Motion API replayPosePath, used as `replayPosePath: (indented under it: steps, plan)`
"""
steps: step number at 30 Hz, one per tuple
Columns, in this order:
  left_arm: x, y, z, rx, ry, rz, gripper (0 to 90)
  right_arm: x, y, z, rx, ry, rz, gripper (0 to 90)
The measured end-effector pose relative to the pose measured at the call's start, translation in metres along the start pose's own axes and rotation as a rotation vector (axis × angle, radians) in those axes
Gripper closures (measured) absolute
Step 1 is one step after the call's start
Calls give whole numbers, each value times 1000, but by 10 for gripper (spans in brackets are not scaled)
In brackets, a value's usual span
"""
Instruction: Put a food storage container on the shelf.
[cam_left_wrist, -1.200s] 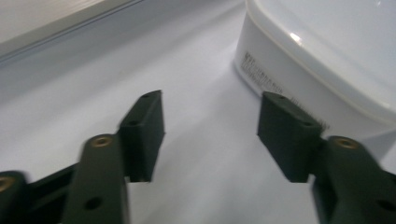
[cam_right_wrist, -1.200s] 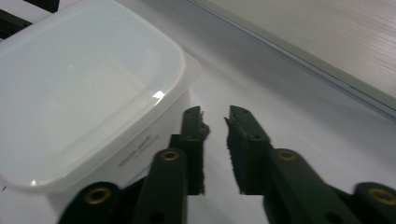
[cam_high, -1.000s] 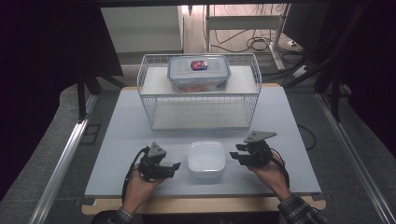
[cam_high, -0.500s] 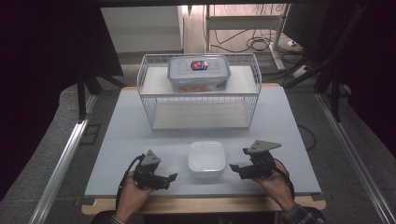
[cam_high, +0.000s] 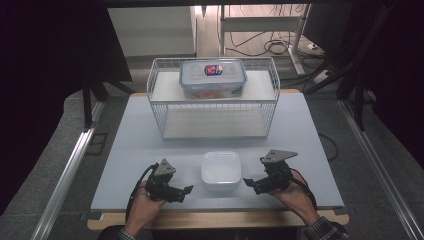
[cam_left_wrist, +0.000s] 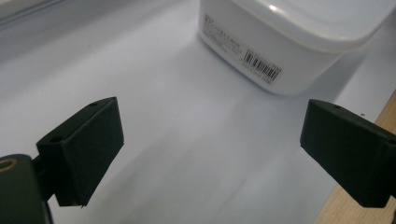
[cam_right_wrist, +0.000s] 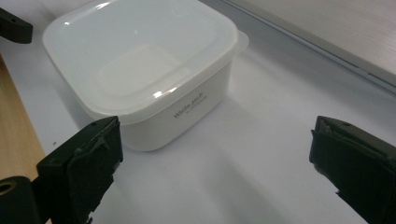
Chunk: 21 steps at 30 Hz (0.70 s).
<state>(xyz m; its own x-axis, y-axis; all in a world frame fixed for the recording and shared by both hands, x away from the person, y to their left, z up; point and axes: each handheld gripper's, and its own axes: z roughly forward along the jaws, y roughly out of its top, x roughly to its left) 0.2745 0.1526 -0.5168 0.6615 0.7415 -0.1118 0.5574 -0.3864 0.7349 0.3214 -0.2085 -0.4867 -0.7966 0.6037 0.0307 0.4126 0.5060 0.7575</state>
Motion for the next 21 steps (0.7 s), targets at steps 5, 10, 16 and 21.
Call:
replayPosePath:
  steps: [5, 10, 16, 21]
  plan:
    - [2, 13, -3, -28, -63, -6, 58, -2, 8, -5, 23, 15, 44, 75]
    - [-1, 26, -2, -41, -58, 9, 115, -1, 17, -9, -11, 11, 42, 185]
    - [-5, 36, 2, -59, -51, 22, 162, 4, 25, -4, -10, 18, 19, 243]
    - [-5, 40, 8, -60, -68, 28, 177, 8, 31, 2, -23, 34, 33, 286]
